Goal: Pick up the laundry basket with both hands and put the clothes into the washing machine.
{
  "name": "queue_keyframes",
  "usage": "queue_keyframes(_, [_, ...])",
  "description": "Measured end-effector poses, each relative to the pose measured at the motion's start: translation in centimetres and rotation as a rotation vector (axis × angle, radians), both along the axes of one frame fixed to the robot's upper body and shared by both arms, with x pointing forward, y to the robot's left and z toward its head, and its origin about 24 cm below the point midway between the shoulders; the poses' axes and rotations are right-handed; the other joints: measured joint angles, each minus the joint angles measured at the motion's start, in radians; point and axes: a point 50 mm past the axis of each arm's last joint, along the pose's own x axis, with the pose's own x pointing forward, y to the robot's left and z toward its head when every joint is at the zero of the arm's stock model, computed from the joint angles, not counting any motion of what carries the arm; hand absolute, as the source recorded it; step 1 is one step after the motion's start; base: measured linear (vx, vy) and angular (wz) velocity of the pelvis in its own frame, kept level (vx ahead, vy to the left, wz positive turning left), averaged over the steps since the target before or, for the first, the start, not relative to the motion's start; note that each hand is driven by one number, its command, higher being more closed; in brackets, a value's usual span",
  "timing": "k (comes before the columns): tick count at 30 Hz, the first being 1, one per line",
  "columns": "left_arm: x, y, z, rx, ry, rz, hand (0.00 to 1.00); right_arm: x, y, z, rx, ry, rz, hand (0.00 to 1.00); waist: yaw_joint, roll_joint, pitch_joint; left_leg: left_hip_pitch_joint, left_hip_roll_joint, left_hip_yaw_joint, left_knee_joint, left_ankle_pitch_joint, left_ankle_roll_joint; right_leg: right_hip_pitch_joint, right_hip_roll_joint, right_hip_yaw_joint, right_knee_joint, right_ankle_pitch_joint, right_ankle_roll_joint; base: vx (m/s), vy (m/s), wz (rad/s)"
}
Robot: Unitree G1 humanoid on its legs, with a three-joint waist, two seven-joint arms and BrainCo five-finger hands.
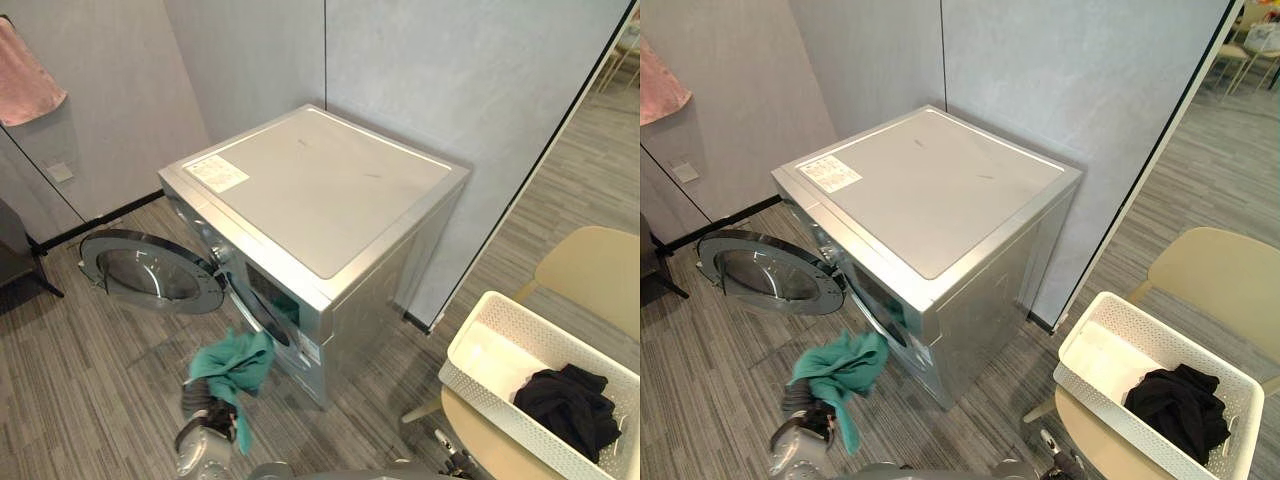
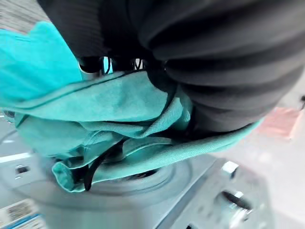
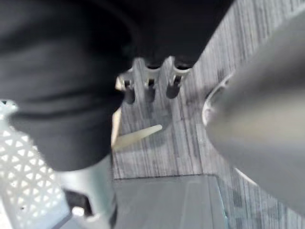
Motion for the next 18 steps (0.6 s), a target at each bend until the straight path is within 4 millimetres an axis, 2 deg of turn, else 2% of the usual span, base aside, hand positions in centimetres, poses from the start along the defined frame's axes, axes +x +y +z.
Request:
queue_keyframes(1, [0.1,-0.1,0.0,0.000,-0.004,-0.009,1.00,-0.3,0.3,-0.1,0.005,0.009,0.008,0.00,-0.012,-0.003,0.001,0.014,0.003,-0.002,-0.012,0.013,-0.003,0.040,0.000,-0.013,-0.025,0.001,-0.001,0.16,-0.094,0.87])
queue_keyframes(4, [0.3,-0.6,0.1,-0.005,-0.014,-0.049,1.00,0.3,0.4,0.0,0.004,-0.003,0.036,0.00,-0.006,0.000,0.001,0.004,0.015,-0.001,0.061,0.014,-0.002,0.090,0.008,-0.037,-0.041,0.001,-0.001,0.11,-0.070,0.60])
queue_keyframes(6, [-0.1,-1.0,-0.1,-0.006,-0.002,-0.075,1.00,1.7,0.3,0.5,-0.015,-0.044,0.071,0.00,0.003,-0.003,0.008,-0.075,0.027,-0.001,0.268,0.013,-0.002,0.142,0.007,-0.038,-0.078,0.001,-0.001,0.02,-0.076,0.32])
queue_keyframes(7, [-0.3,-1.0,-0.2,-0.006,0.001,-0.076,1.00,2.0,0.3,0.6,-0.021,-0.053,0.081,0.00,0.012,-0.001,0.009,-0.099,0.036,-0.001,0.321,0.013,-0.003,0.148,0.008,-0.037,-0.084,0.001,-0.001,0.00,-0.041,-0.11])
queue_keyframes(8, [-0.6,-1.1,-0.2,-0.004,0.007,-0.077,1.00,2.6,0.1,0.9,-0.036,-0.073,0.104,0.00,0.024,0.004,0.009,-0.141,0.066,0.012,0.397,0.008,0.003,0.160,0.008,-0.034,-0.096,0.001,-0.001,0.01,0.017,-0.28])
queue_keyframes(10, [-0.7,-0.9,0.0,0.005,-0.001,-0.074,1.00,3.2,-0.2,1.2,-0.052,-0.096,0.115,0.00,0.023,0.015,0.010,-0.172,0.120,0.051,0.457,-0.025,0.041,0.155,0.004,-0.025,-0.110,0.000,-0.002,0.01,0.053,-0.43])
queue_keyframes(12, [-0.5,-0.8,0.2,0.014,-0.009,-0.076,1.00,3.4,-0.7,1.3,-0.074,-0.093,0.137,0.00,0.021,0.000,0.013,-0.164,0.194,0.063,0.412,-0.031,0.050,0.123,-0.034,0.031,-0.085,-0.001,-0.003,0.04,0.122,-0.63])
queue_keyframes(13, [-0.5,-0.8,0.3,0.014,-0.011,-0.075,1.00,3.5,-0.8,1.4,-0.081,-0.092,0.142,0.00,0.017,-0.007,0.017,-0.159,0.212,0.055,0.389,-0.030,0.048,0.113,-0.047,0.047,-0.072,-0.002,-0.001,0.03,0.206,-0.48])
queue_keyframes(14, [-0.1,-1.1,0.4,0.012,-0.021,-0.087,1.00,3.2,-1.1,1.3,-0.088,-0.083,0.139,0.00,0.014,-0.020,0.020,-0.159,0.239,0.006,0.341,-0.026,0.044,0.083,-0.076,0.074,-0.036,-0.009,0.010,0.00,0.277,-0.36])
queue_keyframes(15, [0.3,-1.4,0.6,0.012,-0.033,-0.099,1.00,2.6,-1.3,1.1,-0.087,-0.064,0.130,0.00,0.013,-0.036,0.022,-0.161,0.261,-0.052,0.297,-0.012,0.035,0.047,-0.107,0.100,0.010,-0.027,0.039,0.00,0.317,-0.32])
queue_keyframes(16, [0.5,-1.5,0.7,0.012,-0.039,-0.102,1.00,2.5,-1.4,1.1,-0.086,-0.057,0.124,0.00,0.013,-0.043,0.024,-0.164,0.263,-0.084,0.276,-0.008,0.030,0.028,-0.126,0.113,0.034,-0.043,0.062,0.00,0.496,-0.27])
queue_keyframes(17, [0.6,-1.7,0.7,0.009,-0.041,-0.112,1.00,2.2,-1.7,1.0,-0.089,-0.045,0.116,0.00,0.010,-0.048,0.023,-0.171,0.267,-0.143,0.251,0.005,0.015,-0.004,-0.159,0.137,0.070,-0.085,0.108,0.01,0.480,-0.17])
queue_keyframes(18, [0.7,-1.9,0.6,0.005,-0.036,-0.121,1.00,2.0,-1.9,1.0,-0.095,-0.037,0.116,0.00,0.003,-0.044,0.021,-0.173,0.268,-0.168,0.236,0.021,0.012,-0.015,-0.172,0.148,0.084,-0.105,0.130,0.02,0.537,-0.09])
